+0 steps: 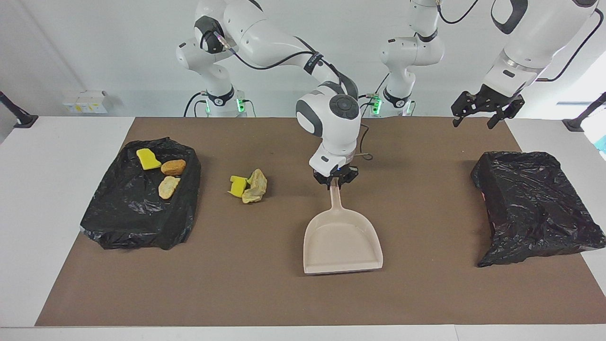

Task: Sweep and dump trash in bin
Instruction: 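Bring the empty dustpan back to the table center with the right gripper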

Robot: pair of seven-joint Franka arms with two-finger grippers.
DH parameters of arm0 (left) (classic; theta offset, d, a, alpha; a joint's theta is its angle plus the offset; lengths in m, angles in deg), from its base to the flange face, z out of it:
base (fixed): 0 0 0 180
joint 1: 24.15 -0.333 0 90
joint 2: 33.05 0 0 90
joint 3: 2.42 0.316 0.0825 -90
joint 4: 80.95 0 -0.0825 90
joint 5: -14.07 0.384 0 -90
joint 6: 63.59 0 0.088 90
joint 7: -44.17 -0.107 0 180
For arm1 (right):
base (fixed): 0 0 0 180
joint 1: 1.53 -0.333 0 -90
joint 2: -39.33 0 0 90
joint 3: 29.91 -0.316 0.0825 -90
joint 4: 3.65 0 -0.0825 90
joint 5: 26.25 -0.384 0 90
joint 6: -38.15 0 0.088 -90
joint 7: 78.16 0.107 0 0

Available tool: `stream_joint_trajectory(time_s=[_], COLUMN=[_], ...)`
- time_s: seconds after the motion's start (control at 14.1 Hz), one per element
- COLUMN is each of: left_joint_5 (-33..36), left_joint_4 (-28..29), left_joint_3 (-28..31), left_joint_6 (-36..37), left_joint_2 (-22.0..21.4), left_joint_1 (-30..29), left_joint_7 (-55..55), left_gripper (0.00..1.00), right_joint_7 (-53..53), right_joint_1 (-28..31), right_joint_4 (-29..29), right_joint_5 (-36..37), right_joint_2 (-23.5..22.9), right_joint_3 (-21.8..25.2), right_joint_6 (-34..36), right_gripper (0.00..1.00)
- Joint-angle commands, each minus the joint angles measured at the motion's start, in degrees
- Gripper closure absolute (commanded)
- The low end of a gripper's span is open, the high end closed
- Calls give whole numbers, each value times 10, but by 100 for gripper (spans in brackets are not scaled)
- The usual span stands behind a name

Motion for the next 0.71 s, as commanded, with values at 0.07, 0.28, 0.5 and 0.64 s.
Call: stream_joint_trajectory(time_s=[0.07, 0.28, 0.5, 0.64], left_joint_5=[11, 11, 11, 9], left_joint_4=[9, 10, 10, 23], left_joint_3=[6, 6, 6, 4], left_joint_6=[2, 2, 2, -3], left_joint_2=[-9, -10, -9, -10], left_joint_1=[8, 8, 15, 16], left_joint_7=[-6, -6, -6, -5], left_gripper=[0, 0, 0, 0], right_joint_7=[2, -5, -7, -7], right_joint_1=[-2, 2, 4, 3], right_joint_4=[5, 5, 1, -42], right_joint_5=[-13, -12, -49, -67], right_joint_2=[-7, 6, 62, 124], right_joint_3=[0, 0, -2, -2], right_joint_6=[-4, -1, 36, 64], right_gripper=[81, 0, 0, 0])
